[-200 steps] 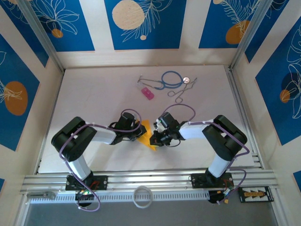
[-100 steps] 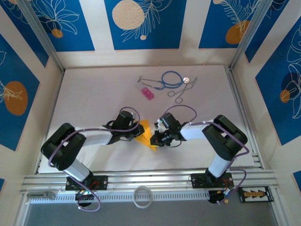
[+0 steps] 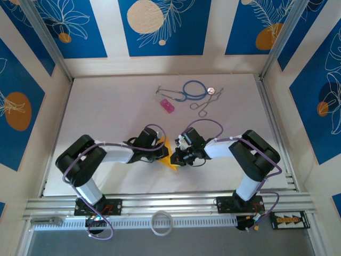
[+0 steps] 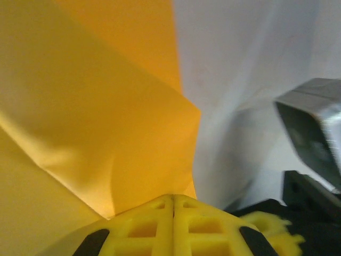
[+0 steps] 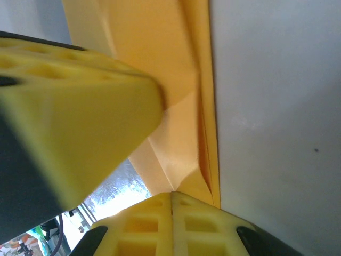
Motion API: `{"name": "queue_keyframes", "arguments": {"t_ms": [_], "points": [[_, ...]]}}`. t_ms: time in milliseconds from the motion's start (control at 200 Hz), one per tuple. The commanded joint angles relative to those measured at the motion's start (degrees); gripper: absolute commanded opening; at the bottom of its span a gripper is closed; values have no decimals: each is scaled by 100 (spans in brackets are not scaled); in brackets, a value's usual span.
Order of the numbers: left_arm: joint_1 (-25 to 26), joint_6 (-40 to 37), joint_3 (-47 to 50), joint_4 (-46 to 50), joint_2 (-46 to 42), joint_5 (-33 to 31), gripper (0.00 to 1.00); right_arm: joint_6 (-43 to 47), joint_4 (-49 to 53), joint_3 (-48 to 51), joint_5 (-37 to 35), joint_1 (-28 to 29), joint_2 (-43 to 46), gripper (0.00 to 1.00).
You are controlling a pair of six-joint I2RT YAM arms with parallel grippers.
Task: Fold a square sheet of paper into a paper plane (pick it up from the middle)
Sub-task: Fourth fold the wing at the center of the table.
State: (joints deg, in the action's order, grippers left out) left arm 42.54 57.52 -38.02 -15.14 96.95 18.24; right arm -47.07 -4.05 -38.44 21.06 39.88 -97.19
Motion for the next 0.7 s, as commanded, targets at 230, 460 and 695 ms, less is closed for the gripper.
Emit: {"name": "queue_keyframes", "arguments": {"t_ms": [230,460,695], "points": [[-472,42,-26,7,351,-152,2,84,774,244,-330,-42,-263,0],[-790,-190,-248,411,412,-164,2,99,849,275,-396,-42,-249,0],[-1128,-305,-333,330,537,-15,2,126,875,266,-392,-44,-265,0]]}}
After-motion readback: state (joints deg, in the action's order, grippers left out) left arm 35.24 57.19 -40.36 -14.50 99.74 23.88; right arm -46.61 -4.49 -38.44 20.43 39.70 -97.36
